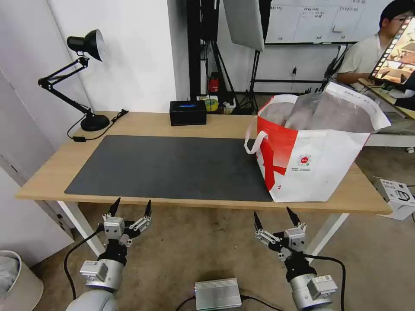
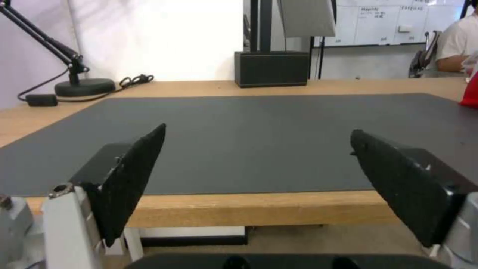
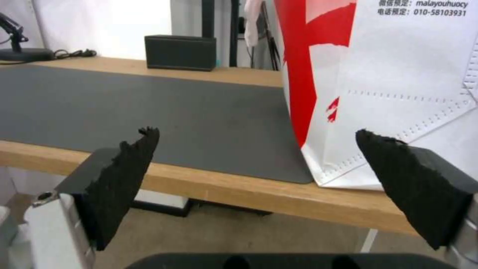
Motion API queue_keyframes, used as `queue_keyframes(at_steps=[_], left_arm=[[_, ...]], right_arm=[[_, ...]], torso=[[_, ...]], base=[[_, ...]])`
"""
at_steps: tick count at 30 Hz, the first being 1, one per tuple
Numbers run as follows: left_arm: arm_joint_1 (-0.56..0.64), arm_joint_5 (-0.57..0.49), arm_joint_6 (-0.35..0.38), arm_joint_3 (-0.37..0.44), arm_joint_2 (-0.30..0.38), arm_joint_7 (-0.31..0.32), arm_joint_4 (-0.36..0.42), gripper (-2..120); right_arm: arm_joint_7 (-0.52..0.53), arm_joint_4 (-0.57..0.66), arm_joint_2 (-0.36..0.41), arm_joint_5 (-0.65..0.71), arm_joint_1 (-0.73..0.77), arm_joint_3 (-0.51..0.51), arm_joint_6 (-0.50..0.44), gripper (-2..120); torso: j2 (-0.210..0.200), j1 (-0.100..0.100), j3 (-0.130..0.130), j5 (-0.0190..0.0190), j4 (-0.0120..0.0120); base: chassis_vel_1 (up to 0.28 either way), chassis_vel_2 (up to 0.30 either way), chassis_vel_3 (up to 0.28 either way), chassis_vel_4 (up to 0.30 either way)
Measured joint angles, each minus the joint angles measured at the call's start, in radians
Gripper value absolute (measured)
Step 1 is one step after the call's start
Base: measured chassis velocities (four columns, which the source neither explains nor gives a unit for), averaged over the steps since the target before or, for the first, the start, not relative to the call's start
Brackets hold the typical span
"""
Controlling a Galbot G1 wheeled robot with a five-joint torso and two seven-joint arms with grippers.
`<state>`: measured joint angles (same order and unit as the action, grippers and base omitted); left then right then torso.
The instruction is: Pick up the trash from the table and place it into the takeout bag.
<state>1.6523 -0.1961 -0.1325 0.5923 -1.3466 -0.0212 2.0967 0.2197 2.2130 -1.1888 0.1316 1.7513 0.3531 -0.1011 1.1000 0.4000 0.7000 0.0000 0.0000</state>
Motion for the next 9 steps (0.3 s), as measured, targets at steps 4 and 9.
queue_keyframes(at_steps=[4,9], left_arm=[[0.0,0.0,0.0,0.0,0.0,0.0,0.0,100],[0.0,0.0,0.001,0.0,0.0,0.0,0.0,100]], right_arm=[[0.0,0.0,0.0,0.0,0.0,0.0,0.0,100],[0.0,0.0,0.0,0.0,0.0,0.0,0.0,100]], torso=[[0.0,0.0,0.0,0.0,0.0],[0.0,0.0,0.0,0.0,0.0]], base=[[0.0,0.0,0.0,0.0],[0.0,0.0,0.0,0.0]])
